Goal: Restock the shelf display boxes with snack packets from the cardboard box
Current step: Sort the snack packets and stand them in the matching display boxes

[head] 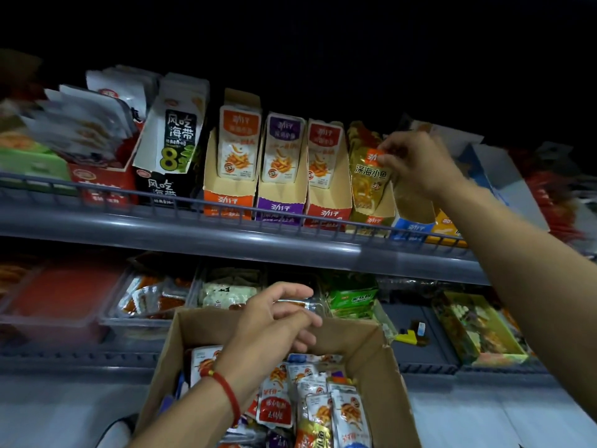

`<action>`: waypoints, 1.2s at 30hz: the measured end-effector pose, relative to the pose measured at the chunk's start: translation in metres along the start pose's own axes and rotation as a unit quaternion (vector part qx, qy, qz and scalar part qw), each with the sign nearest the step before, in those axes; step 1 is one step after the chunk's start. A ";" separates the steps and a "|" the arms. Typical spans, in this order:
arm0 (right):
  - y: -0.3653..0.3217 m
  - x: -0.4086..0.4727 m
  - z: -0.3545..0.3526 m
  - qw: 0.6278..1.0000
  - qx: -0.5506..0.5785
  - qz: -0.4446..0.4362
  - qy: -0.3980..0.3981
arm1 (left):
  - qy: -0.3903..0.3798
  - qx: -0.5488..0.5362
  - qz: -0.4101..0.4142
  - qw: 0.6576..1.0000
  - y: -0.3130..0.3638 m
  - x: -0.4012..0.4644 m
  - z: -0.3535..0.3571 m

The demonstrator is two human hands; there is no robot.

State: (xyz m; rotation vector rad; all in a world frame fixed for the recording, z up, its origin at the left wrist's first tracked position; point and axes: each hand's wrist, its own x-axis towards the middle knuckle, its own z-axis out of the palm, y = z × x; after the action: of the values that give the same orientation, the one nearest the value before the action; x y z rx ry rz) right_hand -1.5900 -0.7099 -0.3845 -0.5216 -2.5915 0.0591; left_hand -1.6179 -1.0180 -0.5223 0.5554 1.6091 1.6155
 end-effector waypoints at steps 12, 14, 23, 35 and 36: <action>0.004 0.017 0.011 0.992 -0.121 -0.020 0.026 | 0.002 0.020 -0.008 1.000 0.002 -0.001 0.000; 0.003 0.017 0.012 0.992 -0.117 -0.018 0.031 | 0.001 0.028 -0.004 1.000 0.001 -0.001 -0.001; -0.012 -0.048 0.008 0.988 -0.035 -0.060 0.137 | -0.022 0.258 0.033 0.965 -0.022 0.006 -0.006; -0.028 -0.229 0.077 0.982 0.108 -0.027 -0.151 | -0.216 0.422 -0.105 0.874 -0.122 0.021 0.022; -0.027 -0.229 0.076 0.980 0.126 -0.022 -0.151 | -0.232 0.444 -0.107 0.859 -0.130 0.023 0.030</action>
State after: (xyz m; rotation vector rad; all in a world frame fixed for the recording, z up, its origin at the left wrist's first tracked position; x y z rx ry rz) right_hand -1.4516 -0.8166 -0.5525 -0.3849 -2.8296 0.4777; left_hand -1.5808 -0.9943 -0.6503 1.0846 1.8743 0.4269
